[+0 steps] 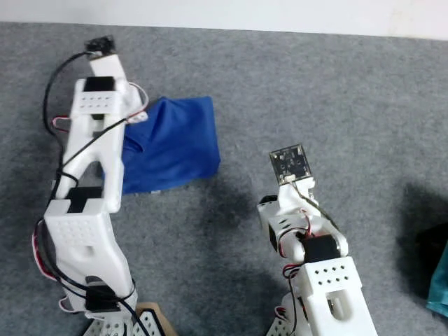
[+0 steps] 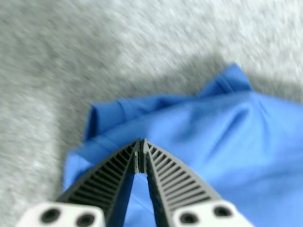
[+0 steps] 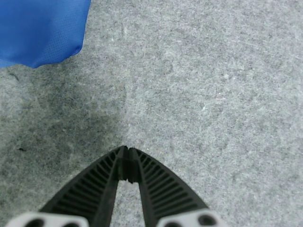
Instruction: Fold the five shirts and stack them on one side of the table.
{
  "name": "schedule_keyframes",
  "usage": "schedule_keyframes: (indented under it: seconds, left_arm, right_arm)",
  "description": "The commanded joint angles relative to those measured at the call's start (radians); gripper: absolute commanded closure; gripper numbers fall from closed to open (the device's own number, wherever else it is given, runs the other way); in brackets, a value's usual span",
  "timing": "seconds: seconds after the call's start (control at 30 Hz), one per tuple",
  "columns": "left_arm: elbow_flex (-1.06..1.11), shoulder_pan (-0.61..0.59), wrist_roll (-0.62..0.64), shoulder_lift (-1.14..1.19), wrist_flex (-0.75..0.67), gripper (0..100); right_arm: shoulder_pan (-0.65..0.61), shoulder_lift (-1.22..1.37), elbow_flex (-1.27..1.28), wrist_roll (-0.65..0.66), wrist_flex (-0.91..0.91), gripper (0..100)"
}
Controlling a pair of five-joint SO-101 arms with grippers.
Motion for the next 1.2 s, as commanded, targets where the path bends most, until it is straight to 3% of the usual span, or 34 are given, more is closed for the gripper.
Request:
schedule_keyframes:
  seconds: [0.0, 0.17, 0.3, 0.43, 0.7, 0.83, 1.0, 1.17]
  left_arm:
    - [-0.104, -0.054, 0.006, -0.025, -0.017, 99]
    - [-0.197, -0.047, 0.006, -0.031, 0.112, 99]
    - [-0.251, 0.031, 0.003, -0.031, 0.301, 99]
    - [-0.219, 0.104, 0.005, -0.024, 0.396, 99]
    - [-0.079, 0.211, 0.002, -0.030, 0.393, 99]
    - [0.005, 0.240, 0.000, -0.022, 0.319, 99]
    - [0.171, 0.209, -0.002, -0.025, 0.106, 99]
    - [0.176, 0.122, 0.000, -0.031, 0.074, 99]
  right_arm:
    - [-0.008, 0.004, -0.005, -0.006, -0.024, 99.1]
    - [-0.008, 0.004, -0.005, -0.006, -0.024, 99.1]
    - [-0.008, 0.004, -0.005, -0.006, -0.024, 99.1]
    - [-0.008, 0.004, -0.005, -0.006, -0.024, 99.1]
    - [-0.007, 0.004, -0.005, -0.005, -0.024, 99.1]
    - [-0.007, 0.004, -0.005, -0.005, -0.024, 99.1]
    - [-0.007, 0.004, -0.005, -0.005, -0.024, 99.1]
    - [-0.007, 0.004, -0.005, -0.005, -0.024, 99.1]
